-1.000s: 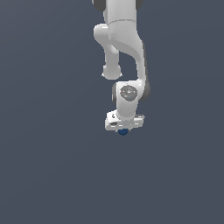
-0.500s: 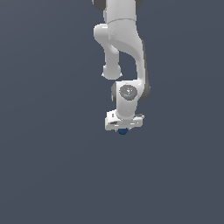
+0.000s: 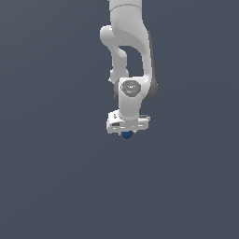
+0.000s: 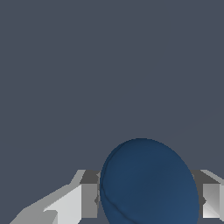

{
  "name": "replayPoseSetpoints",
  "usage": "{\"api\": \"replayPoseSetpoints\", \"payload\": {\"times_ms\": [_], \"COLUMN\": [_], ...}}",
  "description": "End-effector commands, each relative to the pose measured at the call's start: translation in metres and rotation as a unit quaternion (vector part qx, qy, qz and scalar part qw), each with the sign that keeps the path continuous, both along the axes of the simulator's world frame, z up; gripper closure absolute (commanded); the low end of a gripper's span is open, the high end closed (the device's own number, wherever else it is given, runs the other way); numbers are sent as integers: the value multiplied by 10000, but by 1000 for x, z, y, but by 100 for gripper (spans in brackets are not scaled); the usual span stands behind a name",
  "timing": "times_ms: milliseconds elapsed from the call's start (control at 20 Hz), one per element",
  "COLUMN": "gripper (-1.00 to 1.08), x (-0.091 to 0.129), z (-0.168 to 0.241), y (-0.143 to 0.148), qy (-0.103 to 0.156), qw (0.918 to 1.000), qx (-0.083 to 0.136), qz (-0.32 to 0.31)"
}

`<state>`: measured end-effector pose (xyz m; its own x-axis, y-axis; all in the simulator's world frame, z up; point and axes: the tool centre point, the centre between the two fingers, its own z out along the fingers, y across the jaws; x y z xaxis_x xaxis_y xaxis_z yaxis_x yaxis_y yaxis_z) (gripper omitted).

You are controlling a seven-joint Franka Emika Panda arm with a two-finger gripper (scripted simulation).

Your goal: Pick up the object and move it to a goal position.

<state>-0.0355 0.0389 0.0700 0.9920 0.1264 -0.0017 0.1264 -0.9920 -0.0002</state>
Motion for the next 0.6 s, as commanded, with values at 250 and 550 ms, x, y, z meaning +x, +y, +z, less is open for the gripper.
{"api": "replayPoseSetpoints", "payload": {"times_ms": [250,550], "gripper": [108,108], "x": [-17,-34], "z": [58,116], "y": [-36,-73], "qy": [-10,-10], "qw": [10000,10000], "qx": [5,12], "qz": [-3,-3]}}
